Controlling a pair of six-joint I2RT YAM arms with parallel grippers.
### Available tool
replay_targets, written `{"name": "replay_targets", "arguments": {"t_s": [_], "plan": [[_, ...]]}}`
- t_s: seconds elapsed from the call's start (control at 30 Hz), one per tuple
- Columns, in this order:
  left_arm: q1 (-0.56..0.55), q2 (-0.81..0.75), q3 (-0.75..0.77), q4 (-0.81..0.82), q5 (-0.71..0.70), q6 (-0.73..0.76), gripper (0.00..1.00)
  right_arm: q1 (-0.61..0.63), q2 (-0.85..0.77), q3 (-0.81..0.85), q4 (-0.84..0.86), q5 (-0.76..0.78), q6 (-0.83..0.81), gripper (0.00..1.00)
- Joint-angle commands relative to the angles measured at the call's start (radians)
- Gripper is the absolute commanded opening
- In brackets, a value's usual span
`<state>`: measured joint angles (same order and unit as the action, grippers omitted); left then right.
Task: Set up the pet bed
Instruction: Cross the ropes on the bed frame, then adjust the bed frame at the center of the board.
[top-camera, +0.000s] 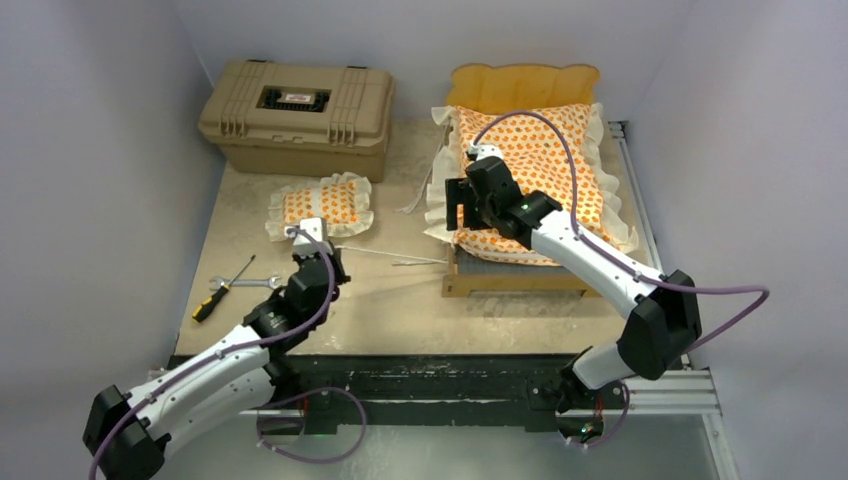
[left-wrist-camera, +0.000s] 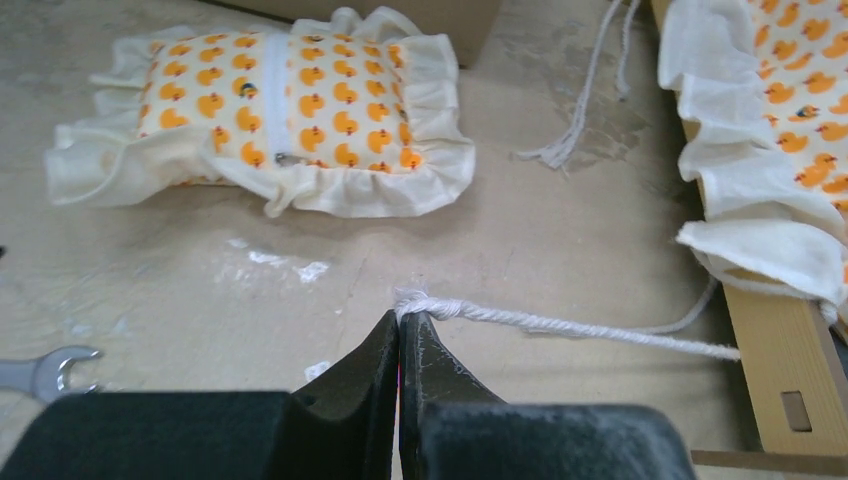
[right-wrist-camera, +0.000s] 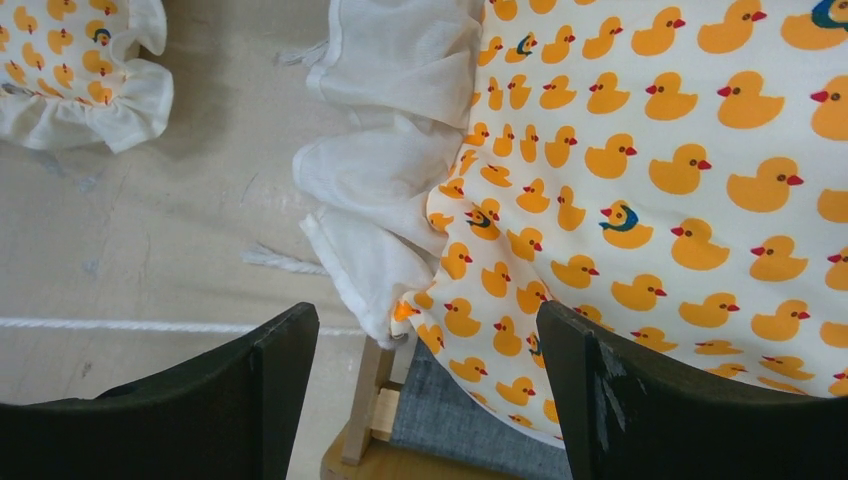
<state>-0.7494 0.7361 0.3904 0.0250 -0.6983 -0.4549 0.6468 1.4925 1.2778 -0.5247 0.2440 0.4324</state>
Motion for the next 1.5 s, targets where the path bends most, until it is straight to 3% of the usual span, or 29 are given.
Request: {"name": "replay_targets", "arguments": {"t_s": [0.0,0.23,0.33,0.47,0.63,0.73,0.83,0.97,1.1,1.23,1.47], "plan": [[0.002,-0.058,0.11,-0.346,-0.228,-0.184,0.0,-0.009,-0.062,-0.04,0.038,0.016,0.02,0.85],[0.001,-0.205,0.158,-0.533,-0.322,-0.255,0.0,-0.041,-0.107,-0.089,0.032,0.073,0.051,0.91],[0.001,-0.209,0.141,-0.486,-0.23,-0.193,0.14,-0.068,-0.122,-0.097,0.037,0.072,0.061,0.92],[0.001,-0.147,0.136,-0.394,-0.088,-0.083,0.22,-0.082,-0.143,-0.1,0.054,0.048,0.068,0.92],[0.002,-0.057,0.201,-0.319,0.035,0.06,0.59,-0.083,-0.161,-0.098,0.069,0.017,0.057,0.92],[0.001,0.027,0.247,-0.19,0.223,0.136,0.73,-0.083,-0.183,-0.117,0.083,0.031,0.062,0.93],[0.002,0.187,0.326,-0.061,0.431,0.1,0.81,-0.085,-0.198,-0.137,0.077,0.073,0.091,0.95],[0.001,0.441,0.418,0.12,0.665,0.014,0.84,-0.1,-0.234,-0.176,0.074,0.138,0.138,0.99],[0.001,0.67,0.521,0.176,0.757,-0.006,0.84,-0.152,-0.272,-0.224,0.097,0.143,0.153,0.99],[0.002,0.806,0.577,0.226,0.788,-0.009,0.82,-0.233,-0.306,-0.266,0.121,0.091,0.158,0.99],[-0.016,0.941,0.598,0.297,0.939,-0.11,0.68,-0.35,-0.306,-0.338,0.203,-0.008,0.149,0.99]]}}
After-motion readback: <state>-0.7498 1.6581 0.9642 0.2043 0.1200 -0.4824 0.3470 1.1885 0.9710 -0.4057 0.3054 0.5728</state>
